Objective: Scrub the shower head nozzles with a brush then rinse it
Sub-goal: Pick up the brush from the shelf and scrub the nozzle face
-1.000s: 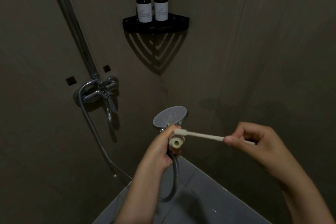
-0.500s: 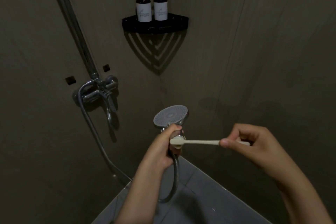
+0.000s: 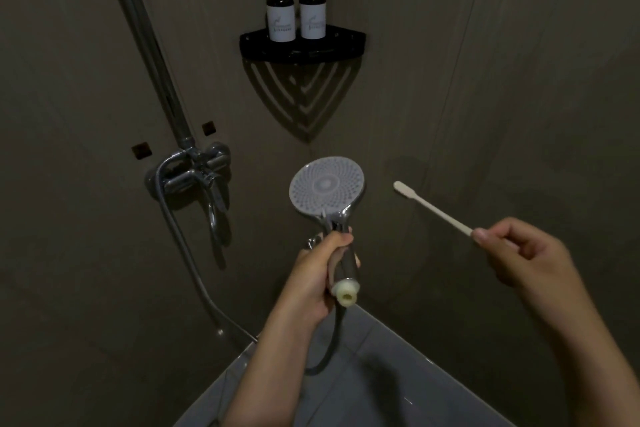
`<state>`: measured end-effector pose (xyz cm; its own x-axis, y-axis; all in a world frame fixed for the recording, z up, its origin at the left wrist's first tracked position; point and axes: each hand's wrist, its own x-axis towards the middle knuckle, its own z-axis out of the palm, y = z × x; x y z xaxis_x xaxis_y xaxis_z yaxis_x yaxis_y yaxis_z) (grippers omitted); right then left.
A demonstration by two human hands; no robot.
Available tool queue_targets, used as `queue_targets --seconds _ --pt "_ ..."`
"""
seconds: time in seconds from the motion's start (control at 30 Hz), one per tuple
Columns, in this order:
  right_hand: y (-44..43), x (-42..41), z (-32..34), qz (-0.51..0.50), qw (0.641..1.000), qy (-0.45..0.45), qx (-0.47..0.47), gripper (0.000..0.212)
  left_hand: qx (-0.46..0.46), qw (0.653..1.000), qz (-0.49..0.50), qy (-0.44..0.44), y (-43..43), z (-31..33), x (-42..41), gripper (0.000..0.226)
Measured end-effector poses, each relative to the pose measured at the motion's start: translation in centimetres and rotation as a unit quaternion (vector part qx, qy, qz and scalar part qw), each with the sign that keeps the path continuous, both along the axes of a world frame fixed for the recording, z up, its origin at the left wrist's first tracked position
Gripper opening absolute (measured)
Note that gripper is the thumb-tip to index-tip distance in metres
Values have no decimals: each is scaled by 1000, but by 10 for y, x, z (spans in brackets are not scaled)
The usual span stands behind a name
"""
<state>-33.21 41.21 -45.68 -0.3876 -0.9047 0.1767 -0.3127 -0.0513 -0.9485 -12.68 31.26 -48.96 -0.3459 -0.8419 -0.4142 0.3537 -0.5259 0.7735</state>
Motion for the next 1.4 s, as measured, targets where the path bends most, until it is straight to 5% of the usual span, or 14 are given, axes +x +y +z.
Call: queue_targets --seconds 0.47,0.8,1.4 --pt "-4 13 1 2 1000 -11 6 39 -237 970 -51 6 9 3 -2 35" --pt "-11 20 7 -12 997 -57 -48 28 -270 960 -73 -18 13 -2 -10 41" --pt "-38 36 26 -46 982 74 -169 16 -299 944 -126 -55 21 -5 -19 46"
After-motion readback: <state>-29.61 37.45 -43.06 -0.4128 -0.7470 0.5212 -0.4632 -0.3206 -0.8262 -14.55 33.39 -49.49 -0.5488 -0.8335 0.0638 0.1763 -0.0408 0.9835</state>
